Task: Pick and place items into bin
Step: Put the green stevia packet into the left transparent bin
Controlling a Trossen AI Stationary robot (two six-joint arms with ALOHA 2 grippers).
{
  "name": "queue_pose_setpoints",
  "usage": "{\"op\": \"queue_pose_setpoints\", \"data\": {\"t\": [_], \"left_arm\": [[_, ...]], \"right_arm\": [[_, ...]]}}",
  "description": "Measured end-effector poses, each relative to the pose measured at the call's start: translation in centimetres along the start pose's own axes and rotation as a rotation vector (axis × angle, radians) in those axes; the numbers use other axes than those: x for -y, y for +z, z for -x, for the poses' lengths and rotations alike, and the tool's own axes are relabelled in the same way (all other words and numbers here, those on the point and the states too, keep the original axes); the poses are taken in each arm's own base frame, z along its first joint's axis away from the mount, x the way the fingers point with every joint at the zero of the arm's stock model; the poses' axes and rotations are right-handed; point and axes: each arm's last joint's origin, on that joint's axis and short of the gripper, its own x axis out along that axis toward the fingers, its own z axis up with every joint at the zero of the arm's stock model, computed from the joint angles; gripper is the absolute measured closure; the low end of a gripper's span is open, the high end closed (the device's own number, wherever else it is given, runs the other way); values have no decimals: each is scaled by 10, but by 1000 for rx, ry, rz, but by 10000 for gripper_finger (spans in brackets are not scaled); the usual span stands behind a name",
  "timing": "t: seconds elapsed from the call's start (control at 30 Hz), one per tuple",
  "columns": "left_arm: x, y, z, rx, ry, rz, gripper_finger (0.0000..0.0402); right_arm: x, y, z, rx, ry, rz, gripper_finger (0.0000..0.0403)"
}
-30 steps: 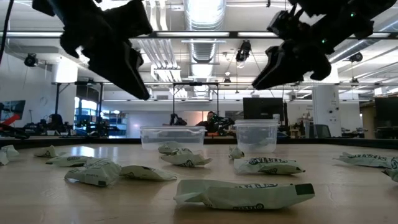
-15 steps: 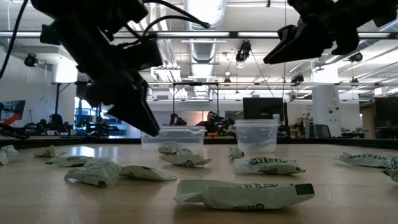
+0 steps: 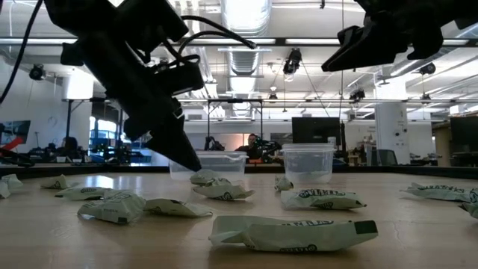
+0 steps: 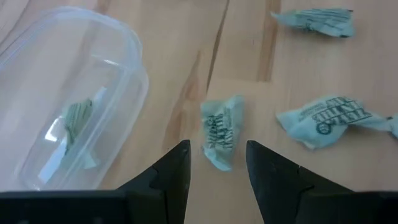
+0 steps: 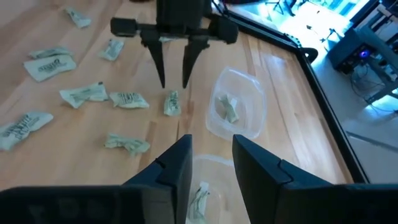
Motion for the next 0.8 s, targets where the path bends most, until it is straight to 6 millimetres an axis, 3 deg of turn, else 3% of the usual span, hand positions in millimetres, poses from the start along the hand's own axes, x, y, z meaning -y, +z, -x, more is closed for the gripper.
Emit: {"op": "queue_pose_setpoints", "data": {"t": [0.5,0.8], "left_arm": [[-1,-7,-20,-43,-25,11,263],[-2,-5,-18,-41,-34,14,281]], "right_arm": [[-1,-1,-1,-8,4,-11,304],[-2,-1,0,-7,8,-6,314]]}}
